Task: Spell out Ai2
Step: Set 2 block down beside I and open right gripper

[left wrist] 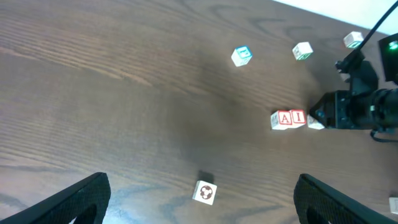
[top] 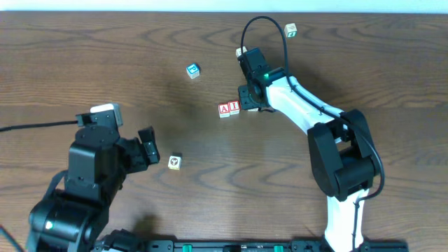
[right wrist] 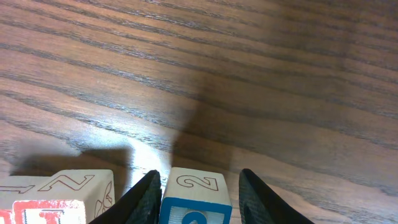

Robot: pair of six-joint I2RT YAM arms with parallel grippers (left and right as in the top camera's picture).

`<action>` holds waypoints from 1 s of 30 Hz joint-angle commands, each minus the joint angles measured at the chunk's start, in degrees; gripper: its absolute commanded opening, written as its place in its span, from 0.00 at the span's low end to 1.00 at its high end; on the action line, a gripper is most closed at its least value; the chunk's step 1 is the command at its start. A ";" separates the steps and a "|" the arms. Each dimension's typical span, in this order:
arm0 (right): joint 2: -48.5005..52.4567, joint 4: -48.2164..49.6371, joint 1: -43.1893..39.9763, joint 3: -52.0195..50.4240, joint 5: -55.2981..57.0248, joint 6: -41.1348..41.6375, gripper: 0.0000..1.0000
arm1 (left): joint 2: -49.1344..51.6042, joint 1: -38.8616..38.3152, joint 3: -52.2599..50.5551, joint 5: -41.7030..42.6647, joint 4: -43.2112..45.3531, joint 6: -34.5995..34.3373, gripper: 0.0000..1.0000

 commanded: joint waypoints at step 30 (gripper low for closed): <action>-4.13 -6.14 -2.58 4.07 5.97 0.57 0.40 | -1.27 0.15 0.52 -0.57 2.49 -2.80 0.96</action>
